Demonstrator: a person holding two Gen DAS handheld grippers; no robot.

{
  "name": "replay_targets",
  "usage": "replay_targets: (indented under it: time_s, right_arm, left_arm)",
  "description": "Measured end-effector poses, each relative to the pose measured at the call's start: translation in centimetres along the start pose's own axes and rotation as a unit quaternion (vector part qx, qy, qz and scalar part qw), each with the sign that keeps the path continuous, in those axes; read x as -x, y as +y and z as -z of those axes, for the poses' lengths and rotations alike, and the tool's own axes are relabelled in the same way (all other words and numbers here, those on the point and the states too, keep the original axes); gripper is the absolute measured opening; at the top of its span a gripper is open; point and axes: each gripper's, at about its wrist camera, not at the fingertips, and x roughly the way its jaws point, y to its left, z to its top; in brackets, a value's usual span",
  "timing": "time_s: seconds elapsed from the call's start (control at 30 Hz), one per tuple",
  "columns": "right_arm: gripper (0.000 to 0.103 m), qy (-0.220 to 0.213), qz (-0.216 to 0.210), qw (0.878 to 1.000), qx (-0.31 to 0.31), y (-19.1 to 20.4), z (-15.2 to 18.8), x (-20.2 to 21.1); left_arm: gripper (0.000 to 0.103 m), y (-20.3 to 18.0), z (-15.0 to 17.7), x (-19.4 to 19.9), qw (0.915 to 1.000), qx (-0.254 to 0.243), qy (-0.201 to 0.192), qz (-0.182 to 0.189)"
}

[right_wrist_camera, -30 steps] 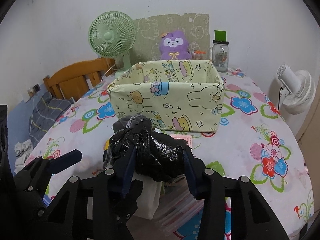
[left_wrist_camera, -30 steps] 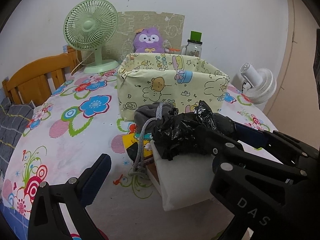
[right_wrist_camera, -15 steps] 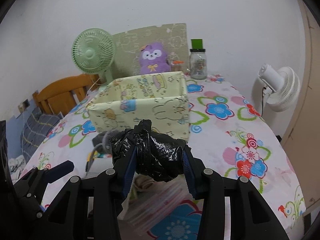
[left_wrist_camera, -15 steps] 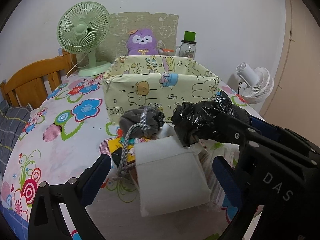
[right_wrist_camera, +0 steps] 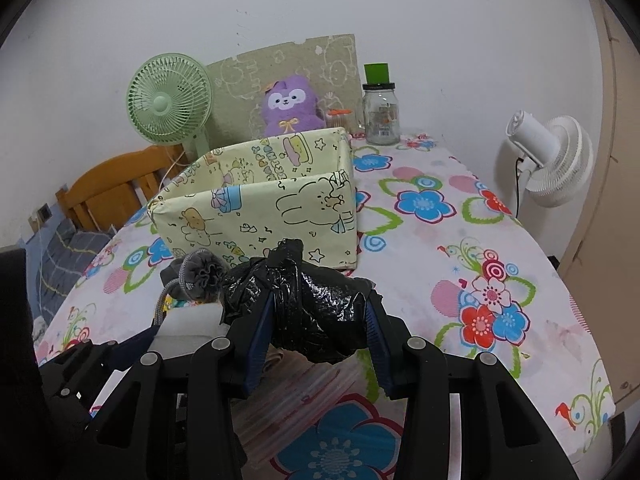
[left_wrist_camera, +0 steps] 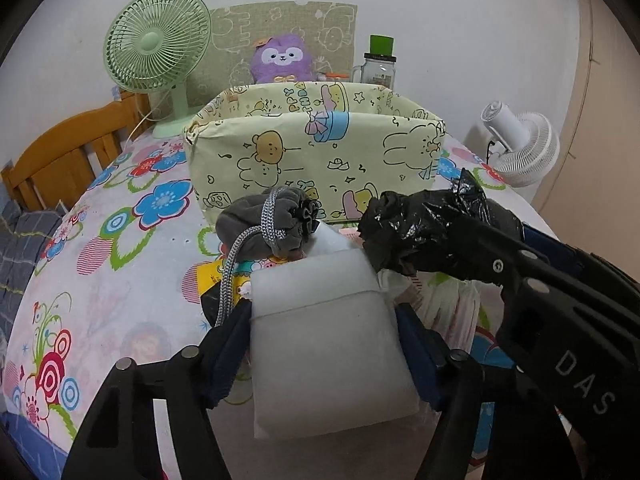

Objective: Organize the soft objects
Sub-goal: 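Grasp the white folded pad with the left tool while the right tool lifts the black bag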

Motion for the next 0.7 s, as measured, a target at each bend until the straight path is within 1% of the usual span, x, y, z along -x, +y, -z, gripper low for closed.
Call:
replay_targets:
  time_s: [0.07,0.17,0.37,0.57,0.7]
  right_arm:
    - [0.047,0.0,0.0,1.0,0.0,0.1,0.0,0.0]
    - [0.047,-0.002,-0.001,1.0,0.0,0.1,-0.1,0.1]
    - [0.047,-0.004,-0.001,1.0,-0.002,0.5,-0.5,0.6]
    - [0.047,-0.019,0.0,1.0,-0.001,1.0,-1.5,1.6]
    - [0.047,-0.024,0.003,1.0,-0.002,1.3,-2.3,2.4]
  left_arm:
    - [0.065,-0.1,0.0,0.2,1.0,-0.004,-0.003,-0.001]
    - [0.06,-0.2,0.0,0.4,0.9999,-0.008,-0.009,-0.003]
    - [0.058,-0.1,-0.4,1.0,0.9999,-0.009,-0.013,-0.007]
    - [0.058,0.2,-1.6,2.2,0.9995,-0.005,-0.031,-0.004]
    - [0.058,0.3,-2.3,2.9,0.9994,-0.005,-0.035,0.0]
